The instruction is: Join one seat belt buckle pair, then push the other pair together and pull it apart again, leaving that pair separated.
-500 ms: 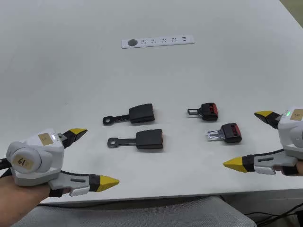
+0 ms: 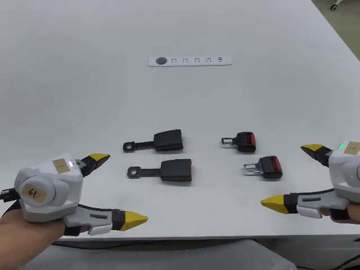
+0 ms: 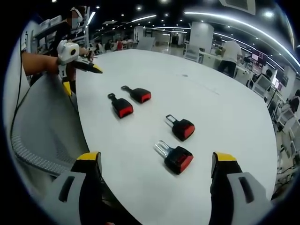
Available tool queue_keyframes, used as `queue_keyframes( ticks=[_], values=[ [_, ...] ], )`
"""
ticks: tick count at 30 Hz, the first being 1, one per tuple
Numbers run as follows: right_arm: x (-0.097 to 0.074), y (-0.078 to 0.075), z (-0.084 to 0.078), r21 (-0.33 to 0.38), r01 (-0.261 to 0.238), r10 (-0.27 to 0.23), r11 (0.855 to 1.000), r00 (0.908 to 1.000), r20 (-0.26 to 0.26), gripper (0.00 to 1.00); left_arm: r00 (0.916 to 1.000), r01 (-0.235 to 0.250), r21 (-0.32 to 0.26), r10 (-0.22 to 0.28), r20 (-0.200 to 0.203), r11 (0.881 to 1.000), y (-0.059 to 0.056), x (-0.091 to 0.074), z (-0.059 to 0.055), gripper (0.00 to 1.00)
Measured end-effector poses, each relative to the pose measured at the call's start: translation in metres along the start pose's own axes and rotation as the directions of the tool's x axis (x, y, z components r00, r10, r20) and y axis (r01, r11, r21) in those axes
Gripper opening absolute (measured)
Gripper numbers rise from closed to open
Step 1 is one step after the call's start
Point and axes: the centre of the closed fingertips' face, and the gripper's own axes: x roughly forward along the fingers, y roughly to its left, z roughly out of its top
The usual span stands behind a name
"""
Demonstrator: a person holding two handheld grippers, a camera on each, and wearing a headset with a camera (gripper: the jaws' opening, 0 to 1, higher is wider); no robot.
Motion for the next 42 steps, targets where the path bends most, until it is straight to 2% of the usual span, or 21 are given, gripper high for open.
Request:
queue_keyframes(
  ticks=[14, 17, 27, 34, 40, 42],
  values=[
    [-0.0043, -0.0028, -0.004, 0.013, 0.004, -0.004, 1.0, 1.0, 0.002, 0.98, 1.0, -0.002, 0.007, 0.002, -0.007, 1.0, -0.0008, 0.0036, 0.0035, 1.0],
    [-0.0058, -0.0024, -0.006, 0.002, 0.005, -0.005, 1.0, 0.9999, -0.01, 0.98, 0.9998, 0.002, 0.014, -0.001, -0.019, 1.0, -0.0018, 0.0038, 0.0017, 1.0],
    [-0.0047, 0.0, -0.0054, -0.025, 0.001, -0.002, 1.0, 0.9998, -0.02, 0.99, 0.9998, -0.004, 0.015, 0.004, -0.018, 1.0, -0.0013, 0.0036, 0.0025, 1.0],
    [-0.007, -0.0019, -0.0081, -0.042, 0.008, -0.01, 0.999, 0.9985, -0.053, 0.98, 0.9998, -0.007, 0.012, 0.007, -0.016, 1.0, -0.0012, 0.0021, 0.0027, 1.0],
    [-0.0076, -0.0002, -0.0071, -0.076, -0.002, -0.003, 0.997, 0.9977, -0.068, 0.96, 0.9995, -0.008, 0.033, 0.009, -0.032, 0.999, -0.0001, 0.001, 0.0023, 1.0],
    [-0.0079, 0.0001, -0.005, -0.065, -0.002, -0.002, 0.998, 0.998, -0.063, 0.96, 0.998, 0.002, 0.057, 0.001, -0.063, 0.998, -0.0024, 0.0007, -0.0017, 1.0]
  ],
)
